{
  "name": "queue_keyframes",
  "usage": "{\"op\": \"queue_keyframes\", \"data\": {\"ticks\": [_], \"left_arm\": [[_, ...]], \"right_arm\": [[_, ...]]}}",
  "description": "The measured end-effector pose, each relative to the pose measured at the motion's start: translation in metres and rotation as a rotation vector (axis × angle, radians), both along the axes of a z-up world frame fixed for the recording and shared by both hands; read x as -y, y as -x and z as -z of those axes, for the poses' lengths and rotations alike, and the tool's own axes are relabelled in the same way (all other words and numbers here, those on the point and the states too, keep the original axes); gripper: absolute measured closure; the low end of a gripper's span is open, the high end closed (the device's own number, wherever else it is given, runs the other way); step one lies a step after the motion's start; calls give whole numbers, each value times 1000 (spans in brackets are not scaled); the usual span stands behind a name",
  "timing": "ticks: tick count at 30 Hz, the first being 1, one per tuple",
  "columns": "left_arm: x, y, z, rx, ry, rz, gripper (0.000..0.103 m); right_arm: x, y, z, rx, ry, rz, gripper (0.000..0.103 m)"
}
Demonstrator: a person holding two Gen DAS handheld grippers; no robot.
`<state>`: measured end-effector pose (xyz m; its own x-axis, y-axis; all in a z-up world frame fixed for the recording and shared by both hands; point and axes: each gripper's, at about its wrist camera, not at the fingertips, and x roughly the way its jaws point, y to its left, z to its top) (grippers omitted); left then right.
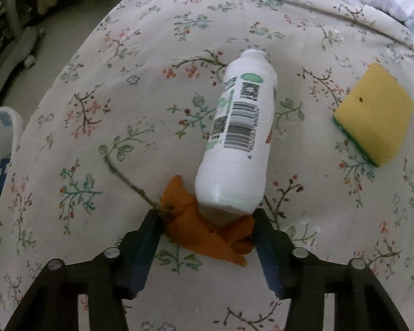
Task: Collect trash
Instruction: 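Drop the tissue into the bin with left while right grasps the orange peel, then carry the orange peel over the bin and open the right gripper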
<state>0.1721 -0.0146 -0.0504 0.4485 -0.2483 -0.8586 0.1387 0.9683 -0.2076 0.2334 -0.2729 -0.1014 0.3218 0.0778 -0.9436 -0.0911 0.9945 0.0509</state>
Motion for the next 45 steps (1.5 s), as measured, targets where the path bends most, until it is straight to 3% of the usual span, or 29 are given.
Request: {"op": "queue_keyframes", "data": {"ticks": [3, 5, 11, 24, 26, 27, 28, 30, 34, 45], "left_arm": [[-9, 0, -1, 7, -6, -18, 87], [-17, 0, -2, 9, -5, -32, 87], [-39, 0, -3, 12, 1, -72, 87], [-93, -4, 3, 1, 21, -196, 86], [-99, -5, 3, 6, 9, -211, 80], [-101, -6, 5, -5, 2, -223, 68], [-103, -7, 8, -26, 0, -231, 45], [-110, -7, 15, -74, -21, -268, 22], [-119, -3, 20, -95, -93, -297, 20], [-162, 18, 16, -82, -132, -341, 20]], "right_arm": [[-6, 2, -1, -1, 4, -20, 57], [-10, 4, -3, -5, -5, -34, 78], [-18, 6, -6, -22, -34, -62, 82], [-43, 13, -32, 29, -102, -92, 83], [-50, 13, -33, 33, -109, -101, 83], [-52, 13, -34, 35, -111, -105, 83], [-57, 13, -35, 36, -114, -112, 83], [-63, 15, -36, 39, -120, -120, 83], [-79, 13, -40, 45, -139, -137, 83], [-138, 7, -41, 54, -187, -198, 83]]}}
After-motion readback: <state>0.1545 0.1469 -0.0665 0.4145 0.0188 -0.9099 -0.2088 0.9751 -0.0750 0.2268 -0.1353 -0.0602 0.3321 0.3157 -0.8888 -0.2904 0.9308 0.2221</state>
